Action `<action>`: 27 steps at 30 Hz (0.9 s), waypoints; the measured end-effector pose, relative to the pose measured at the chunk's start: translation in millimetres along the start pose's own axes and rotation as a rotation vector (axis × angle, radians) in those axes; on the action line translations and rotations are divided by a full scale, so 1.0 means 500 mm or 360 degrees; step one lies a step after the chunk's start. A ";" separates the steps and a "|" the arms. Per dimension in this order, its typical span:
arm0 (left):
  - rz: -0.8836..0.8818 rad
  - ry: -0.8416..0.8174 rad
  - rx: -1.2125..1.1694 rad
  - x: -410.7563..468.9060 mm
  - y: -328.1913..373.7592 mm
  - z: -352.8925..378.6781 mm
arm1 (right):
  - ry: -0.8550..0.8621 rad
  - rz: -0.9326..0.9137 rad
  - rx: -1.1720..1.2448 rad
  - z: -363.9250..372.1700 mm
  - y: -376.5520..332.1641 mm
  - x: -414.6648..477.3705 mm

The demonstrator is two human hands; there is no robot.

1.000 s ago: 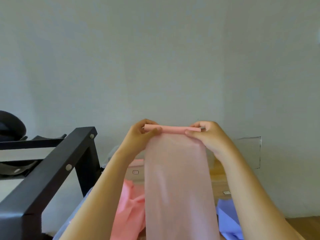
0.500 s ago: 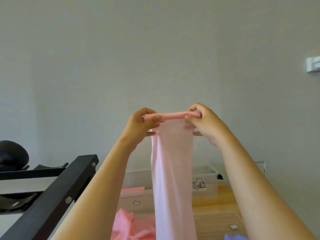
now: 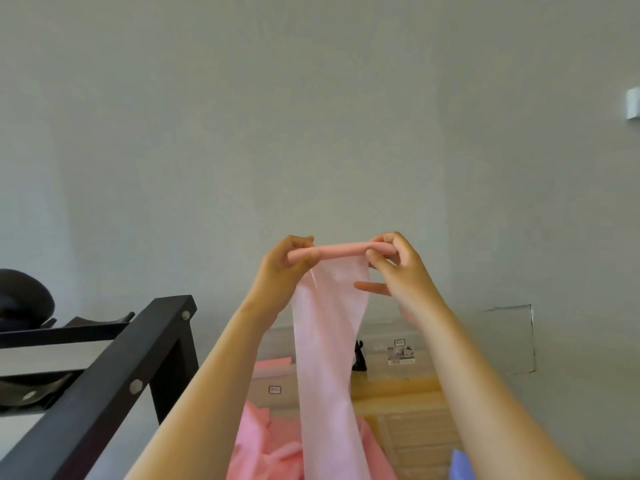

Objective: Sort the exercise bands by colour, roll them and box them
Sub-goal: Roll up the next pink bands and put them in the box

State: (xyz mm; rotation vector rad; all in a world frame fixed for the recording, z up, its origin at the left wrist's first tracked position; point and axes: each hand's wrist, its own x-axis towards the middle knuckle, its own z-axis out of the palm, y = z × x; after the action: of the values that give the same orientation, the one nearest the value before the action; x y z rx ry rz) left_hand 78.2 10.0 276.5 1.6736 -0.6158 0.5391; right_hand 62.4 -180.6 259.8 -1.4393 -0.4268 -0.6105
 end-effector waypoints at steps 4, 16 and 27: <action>-0.0171 0.0024 0.0070 -0.034 -0.060 0.004 | 0.0009 0.0105 0.0024 0.005 0.064 -0.029; -0.0505 0.0165 -0.0093 -0.276 -0.182 0.046 | -0.0236 0.0410 -0.0384 -0.079 0.165 -0.215; -0.0926 0.0385 -0.0475 -0.434 -0.262 0.120 | -0.0155 0.0619 -0.0104 -0.073 0.256 -0.355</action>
State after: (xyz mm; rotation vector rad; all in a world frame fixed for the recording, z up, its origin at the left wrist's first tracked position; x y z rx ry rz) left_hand 2.8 -7.0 27.7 1.3877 -0.0156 0.2063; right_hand 0.7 -190.6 47.1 -1.5665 -0.1946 -0.2436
